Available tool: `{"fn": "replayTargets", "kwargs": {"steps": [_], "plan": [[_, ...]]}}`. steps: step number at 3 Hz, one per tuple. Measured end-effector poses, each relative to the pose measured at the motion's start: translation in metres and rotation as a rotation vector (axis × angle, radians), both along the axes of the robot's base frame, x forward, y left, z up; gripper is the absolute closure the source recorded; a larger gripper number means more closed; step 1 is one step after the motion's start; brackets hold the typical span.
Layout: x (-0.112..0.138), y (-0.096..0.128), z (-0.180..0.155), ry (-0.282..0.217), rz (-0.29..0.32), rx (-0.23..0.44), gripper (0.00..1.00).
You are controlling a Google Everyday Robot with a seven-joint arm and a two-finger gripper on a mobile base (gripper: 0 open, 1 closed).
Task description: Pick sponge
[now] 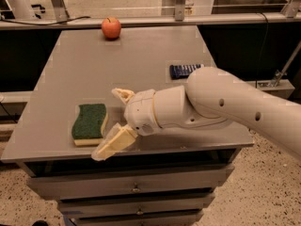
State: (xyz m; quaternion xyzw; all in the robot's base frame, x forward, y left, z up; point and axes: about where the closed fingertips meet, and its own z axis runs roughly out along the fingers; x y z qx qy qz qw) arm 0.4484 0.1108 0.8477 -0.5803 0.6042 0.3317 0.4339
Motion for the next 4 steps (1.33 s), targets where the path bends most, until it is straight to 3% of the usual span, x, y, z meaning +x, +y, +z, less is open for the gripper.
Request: {"fn": "replayTargets", "kwargs": {"steps": [1, 3, 4], "plan": [[0.010, 0.004, 0.001, -0.012, -0.051, 0.019, 0.17], [0.008, 0.011, -0.021, 0.084, -0.164, 0.055, 0.64], [0.008, 0.010, -0.022, 0.087, -0.170, 0.055, 0.86]]}}
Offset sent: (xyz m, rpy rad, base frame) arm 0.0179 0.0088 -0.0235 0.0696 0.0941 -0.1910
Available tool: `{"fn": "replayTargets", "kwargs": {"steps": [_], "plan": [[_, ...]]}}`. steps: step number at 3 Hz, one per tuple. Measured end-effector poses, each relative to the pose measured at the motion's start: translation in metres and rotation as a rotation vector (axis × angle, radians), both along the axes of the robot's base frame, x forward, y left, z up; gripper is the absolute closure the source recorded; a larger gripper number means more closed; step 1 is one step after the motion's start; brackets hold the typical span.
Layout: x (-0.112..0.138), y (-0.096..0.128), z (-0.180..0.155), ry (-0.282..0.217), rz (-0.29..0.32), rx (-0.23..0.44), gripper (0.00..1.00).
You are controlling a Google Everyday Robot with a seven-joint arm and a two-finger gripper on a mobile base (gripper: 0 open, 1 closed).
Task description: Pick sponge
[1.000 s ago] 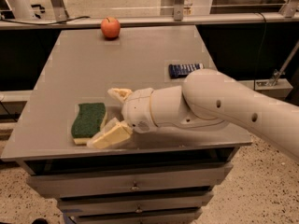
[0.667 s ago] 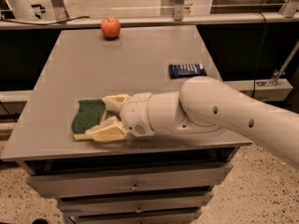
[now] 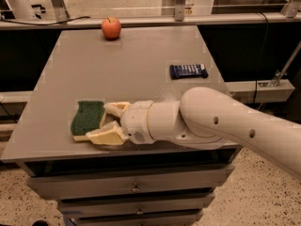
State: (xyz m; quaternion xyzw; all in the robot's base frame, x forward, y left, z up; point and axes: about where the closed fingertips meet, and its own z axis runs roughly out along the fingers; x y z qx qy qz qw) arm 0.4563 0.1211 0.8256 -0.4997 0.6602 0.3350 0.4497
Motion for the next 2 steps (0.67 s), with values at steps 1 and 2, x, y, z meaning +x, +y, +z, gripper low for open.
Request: {"fn": "replayTargets", "kwargs": {"steps": [1, 2], "plan": [[0.012, -0.006, 0.018, -0.031, -0.015, -0.017, 1.00], [0.035, -0.019, 0.055, -0.103, -0.023, -0.034, 1.00]]}}
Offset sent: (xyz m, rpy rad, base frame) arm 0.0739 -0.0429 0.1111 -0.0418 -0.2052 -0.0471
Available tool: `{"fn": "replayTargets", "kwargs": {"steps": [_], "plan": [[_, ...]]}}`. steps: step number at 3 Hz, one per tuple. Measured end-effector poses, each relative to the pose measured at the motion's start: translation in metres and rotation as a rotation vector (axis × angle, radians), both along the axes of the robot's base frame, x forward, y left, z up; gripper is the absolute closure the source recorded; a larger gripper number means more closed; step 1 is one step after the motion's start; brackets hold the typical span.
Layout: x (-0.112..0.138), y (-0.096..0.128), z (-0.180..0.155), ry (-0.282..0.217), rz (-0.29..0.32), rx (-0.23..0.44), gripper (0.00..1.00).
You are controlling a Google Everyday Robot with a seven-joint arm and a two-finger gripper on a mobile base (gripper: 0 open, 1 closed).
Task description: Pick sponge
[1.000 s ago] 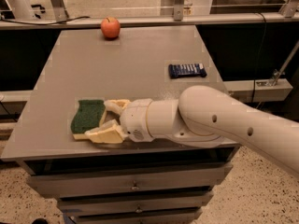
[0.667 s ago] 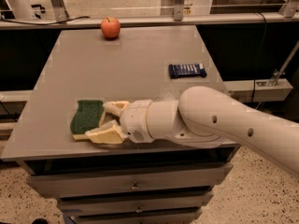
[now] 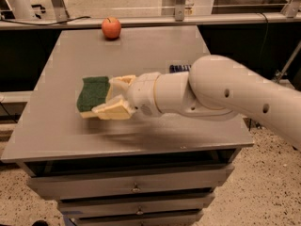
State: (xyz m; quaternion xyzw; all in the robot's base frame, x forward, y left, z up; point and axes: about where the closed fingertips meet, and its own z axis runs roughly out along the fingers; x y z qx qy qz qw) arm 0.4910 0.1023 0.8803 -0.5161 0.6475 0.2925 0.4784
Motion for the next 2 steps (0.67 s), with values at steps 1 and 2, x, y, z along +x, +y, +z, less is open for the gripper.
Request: {"fn": "replayTargets", "kwargs": {"steps": [1, 2], "plan": [[0.024, -0.023, 0.037, -0.064, 0.001, 0.022, 1.00], [0.026, -0.023, 0.047, -0.079, 0.002, 0.029, 1.00]]}}
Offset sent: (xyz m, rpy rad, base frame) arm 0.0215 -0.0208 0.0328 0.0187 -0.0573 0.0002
